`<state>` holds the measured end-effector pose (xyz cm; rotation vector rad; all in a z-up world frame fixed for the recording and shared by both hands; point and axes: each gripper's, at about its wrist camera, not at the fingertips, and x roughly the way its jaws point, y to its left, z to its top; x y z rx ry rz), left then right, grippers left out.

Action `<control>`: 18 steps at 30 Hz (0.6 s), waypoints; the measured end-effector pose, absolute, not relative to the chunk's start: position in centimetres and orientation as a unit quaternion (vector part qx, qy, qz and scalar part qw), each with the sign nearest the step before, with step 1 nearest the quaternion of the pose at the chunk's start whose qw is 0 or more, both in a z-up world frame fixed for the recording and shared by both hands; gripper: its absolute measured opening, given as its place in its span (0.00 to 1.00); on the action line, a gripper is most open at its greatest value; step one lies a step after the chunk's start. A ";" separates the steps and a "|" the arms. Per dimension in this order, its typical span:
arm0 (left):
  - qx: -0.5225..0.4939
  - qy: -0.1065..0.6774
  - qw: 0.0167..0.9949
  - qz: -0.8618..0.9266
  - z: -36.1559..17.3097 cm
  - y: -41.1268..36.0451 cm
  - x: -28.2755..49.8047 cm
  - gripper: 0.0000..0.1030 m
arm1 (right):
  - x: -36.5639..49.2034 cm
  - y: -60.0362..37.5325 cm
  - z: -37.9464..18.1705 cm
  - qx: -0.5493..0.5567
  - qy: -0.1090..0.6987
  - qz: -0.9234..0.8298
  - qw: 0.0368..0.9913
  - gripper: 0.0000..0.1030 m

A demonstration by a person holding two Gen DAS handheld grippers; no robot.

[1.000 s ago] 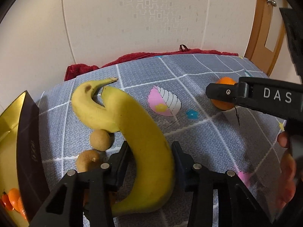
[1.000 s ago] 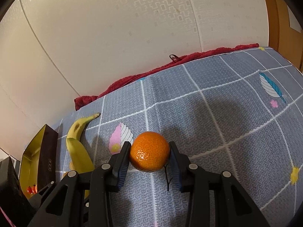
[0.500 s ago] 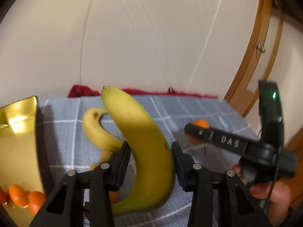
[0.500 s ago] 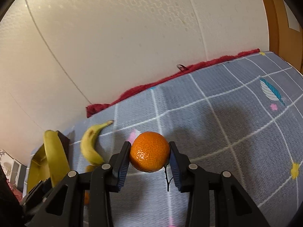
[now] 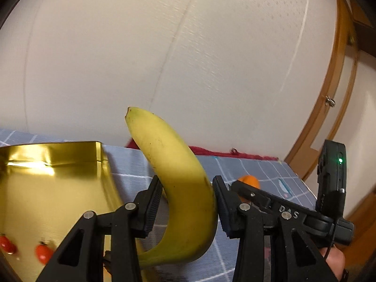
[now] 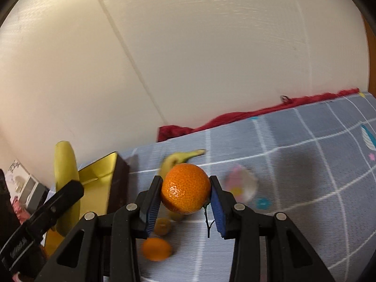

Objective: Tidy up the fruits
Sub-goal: 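Carry the banana and the orange over the gold tray with both tools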

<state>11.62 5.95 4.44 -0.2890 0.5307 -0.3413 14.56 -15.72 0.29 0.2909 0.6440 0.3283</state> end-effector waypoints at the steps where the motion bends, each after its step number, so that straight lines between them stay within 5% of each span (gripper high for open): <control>1: -0.145 0.259 0.941 -0.163 4.5 6.5 11.6 0.43 | 14.5 -15.1 0.4 0.138 0.312 0.167 0.925 0.39; 18: -0.181 0.272 0.944 -0.037 2.2 18.8 9.9 0.43 | 13.0 -2.2 0.3 0.064 0.315 0.277 0.905 0.39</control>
